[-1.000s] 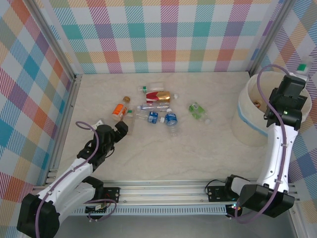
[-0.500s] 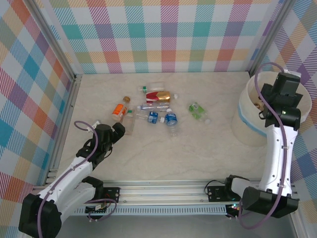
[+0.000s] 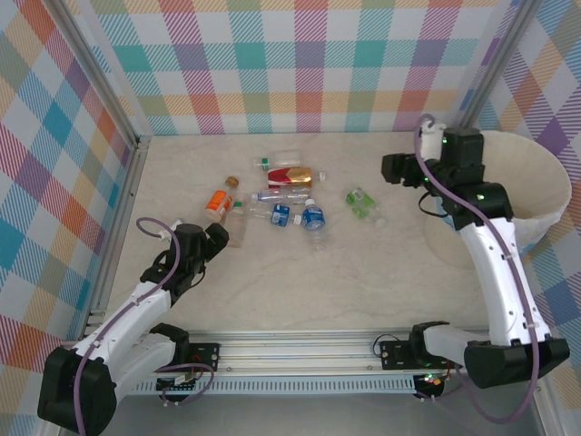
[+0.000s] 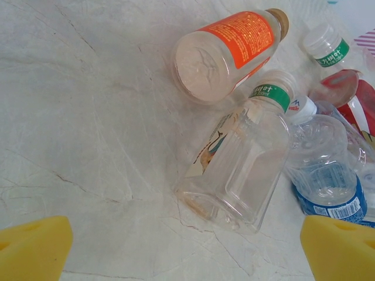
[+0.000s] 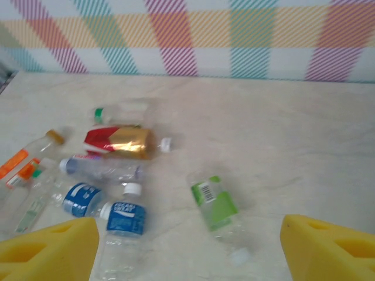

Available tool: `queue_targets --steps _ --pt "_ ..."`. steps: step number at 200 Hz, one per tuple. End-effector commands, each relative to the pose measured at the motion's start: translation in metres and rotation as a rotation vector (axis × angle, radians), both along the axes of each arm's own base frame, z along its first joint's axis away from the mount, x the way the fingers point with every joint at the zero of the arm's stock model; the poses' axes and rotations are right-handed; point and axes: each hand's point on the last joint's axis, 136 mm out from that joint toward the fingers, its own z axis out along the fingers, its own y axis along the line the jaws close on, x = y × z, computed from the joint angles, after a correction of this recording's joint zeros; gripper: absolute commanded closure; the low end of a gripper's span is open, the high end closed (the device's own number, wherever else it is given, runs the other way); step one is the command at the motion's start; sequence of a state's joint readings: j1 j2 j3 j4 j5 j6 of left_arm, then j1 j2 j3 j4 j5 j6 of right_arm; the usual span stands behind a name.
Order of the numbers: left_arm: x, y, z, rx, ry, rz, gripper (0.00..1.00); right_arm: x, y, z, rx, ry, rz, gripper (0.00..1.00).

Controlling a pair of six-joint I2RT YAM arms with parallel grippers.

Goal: Put the plastic bottles in the bin

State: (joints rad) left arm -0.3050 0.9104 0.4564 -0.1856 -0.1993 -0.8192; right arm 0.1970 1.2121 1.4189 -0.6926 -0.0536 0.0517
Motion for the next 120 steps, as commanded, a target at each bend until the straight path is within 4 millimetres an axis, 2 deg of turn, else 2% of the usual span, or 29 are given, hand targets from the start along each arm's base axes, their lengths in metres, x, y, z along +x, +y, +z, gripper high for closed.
queue_targets --steps 1,19,38,63,102,120 --pt "0.003 0.002 0.007 0.001 -0.006 0.006 0.0 0.015 0.027 -0.037 0.015 0.08 0.049 0.19" --pt "0.003 0.0 0.007 -0.006 -0.005 0.002 0.0 0.023 0.036 -0.077 -0.022 0.179 0.055 0.17" --pt "0.004 -0.003 0.007 -0.02 -0.006 -0.011 0.0 0.033 0.035 -0.116 -0.058 0.267 0.021 0.15" --pt "0.005 -0.004 0.005 -0.022 0.001 -0.015 0.0 0.045 0.035 -0.158 -0.116 0.332 0.024 0.06" --pt "0.004 -0.005 0.006 -0.026 0.0 -0.02 0.0 0.062 0.039 -0.225 -0.236 0.461 0.12 0.02" --pt "0.002 -0.005 0.007 -0.025 0.005 -0.021 0.0 0.074 0.031 -0.252 -0.317 0.53 0.113 0.0"
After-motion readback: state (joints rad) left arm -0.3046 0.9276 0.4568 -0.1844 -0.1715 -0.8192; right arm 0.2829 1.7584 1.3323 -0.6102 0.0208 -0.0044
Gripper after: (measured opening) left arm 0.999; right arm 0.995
